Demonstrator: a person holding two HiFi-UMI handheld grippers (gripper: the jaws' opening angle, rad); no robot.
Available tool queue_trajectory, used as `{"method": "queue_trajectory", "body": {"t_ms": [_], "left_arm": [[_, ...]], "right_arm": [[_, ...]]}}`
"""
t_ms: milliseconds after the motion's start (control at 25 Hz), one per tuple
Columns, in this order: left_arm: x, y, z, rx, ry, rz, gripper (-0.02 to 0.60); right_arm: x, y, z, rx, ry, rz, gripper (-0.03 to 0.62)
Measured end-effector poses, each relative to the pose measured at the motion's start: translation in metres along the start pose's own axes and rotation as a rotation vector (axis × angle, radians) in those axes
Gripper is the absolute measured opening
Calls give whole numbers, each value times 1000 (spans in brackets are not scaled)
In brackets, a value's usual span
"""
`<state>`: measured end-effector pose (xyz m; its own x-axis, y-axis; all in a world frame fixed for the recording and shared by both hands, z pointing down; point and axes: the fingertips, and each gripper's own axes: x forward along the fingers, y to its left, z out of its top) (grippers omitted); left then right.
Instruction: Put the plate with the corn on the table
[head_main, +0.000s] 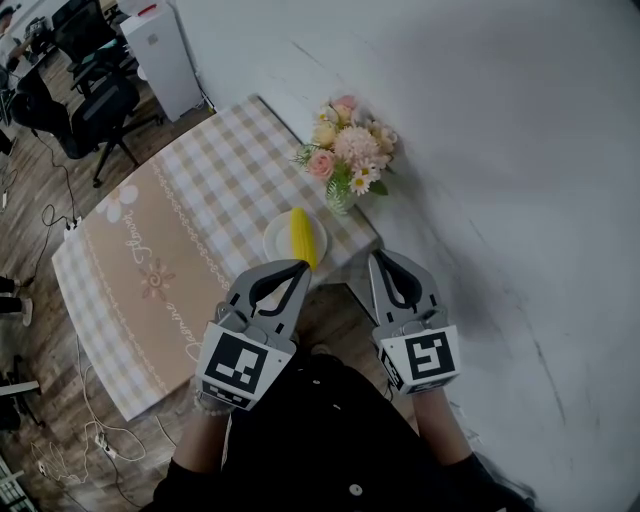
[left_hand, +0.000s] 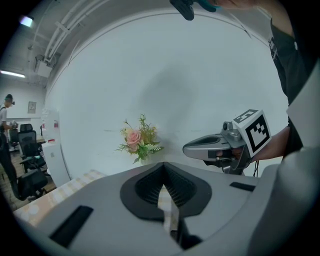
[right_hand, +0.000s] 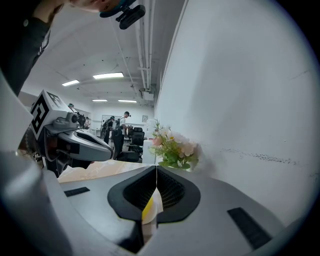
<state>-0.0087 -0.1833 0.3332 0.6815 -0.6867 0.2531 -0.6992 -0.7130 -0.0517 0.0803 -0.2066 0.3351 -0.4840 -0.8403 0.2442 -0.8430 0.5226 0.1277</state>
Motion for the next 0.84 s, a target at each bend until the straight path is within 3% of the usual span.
{"method": "queue_trajectory", "body": {"t_ms": [840], "left_arm": [[0, 0, -1, -4, -3, -1, 14]], "right_arm": [[3, 6, -3, 4, 14, 20, 41]]}}
